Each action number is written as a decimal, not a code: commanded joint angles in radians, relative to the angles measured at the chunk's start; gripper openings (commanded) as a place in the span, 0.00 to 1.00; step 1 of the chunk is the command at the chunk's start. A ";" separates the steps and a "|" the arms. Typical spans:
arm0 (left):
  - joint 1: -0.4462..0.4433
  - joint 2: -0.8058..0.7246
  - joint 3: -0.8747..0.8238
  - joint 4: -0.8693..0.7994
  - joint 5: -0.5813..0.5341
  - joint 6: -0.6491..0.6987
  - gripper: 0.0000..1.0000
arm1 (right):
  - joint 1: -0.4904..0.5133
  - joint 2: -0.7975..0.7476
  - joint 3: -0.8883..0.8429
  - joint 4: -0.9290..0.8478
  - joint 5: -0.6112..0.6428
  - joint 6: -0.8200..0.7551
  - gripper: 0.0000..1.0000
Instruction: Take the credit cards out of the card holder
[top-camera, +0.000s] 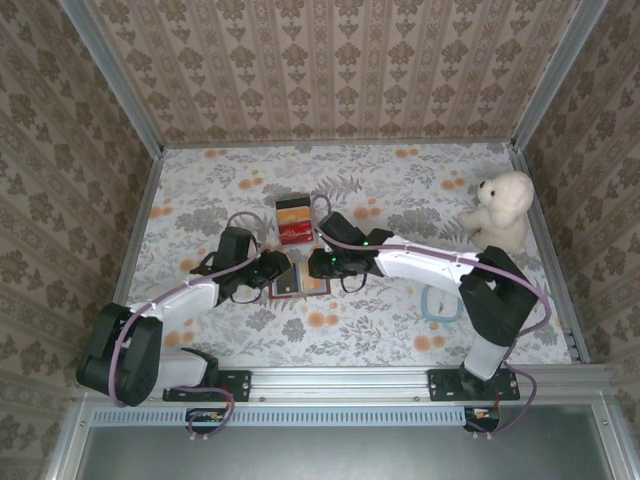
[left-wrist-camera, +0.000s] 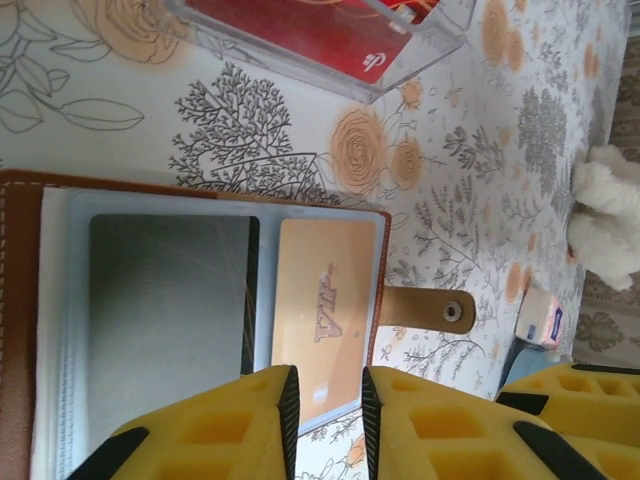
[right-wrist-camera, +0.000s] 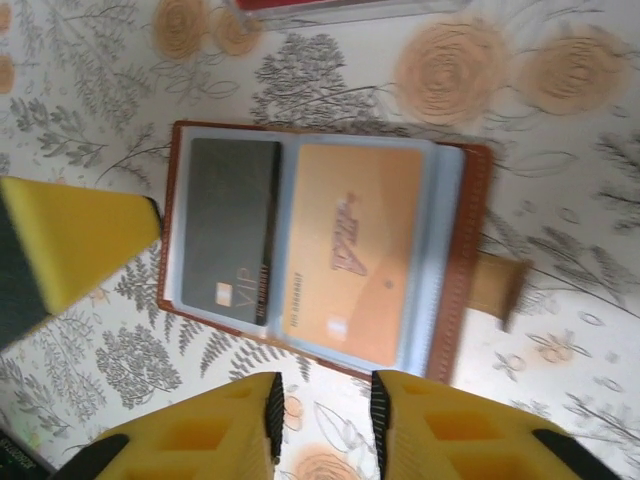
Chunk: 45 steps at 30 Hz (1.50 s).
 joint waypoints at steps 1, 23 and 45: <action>0.001 0.027 0.002 -0.028 -0.009 0.034 0.25 | 0.009 0.079 0.087 -0.071 0.006 0.040 0.23; -0.059 0.230 0.117 0.035 0.066 0.016 0.18 | -0.038 0.247 0.186 -0.167 0.066 0.058 0.17; -0.060 0.263 0.101 -0.014 0.005 0.043 0.23 | -0.051 0.275 0.149 -0.152 0.032 0.061 0.18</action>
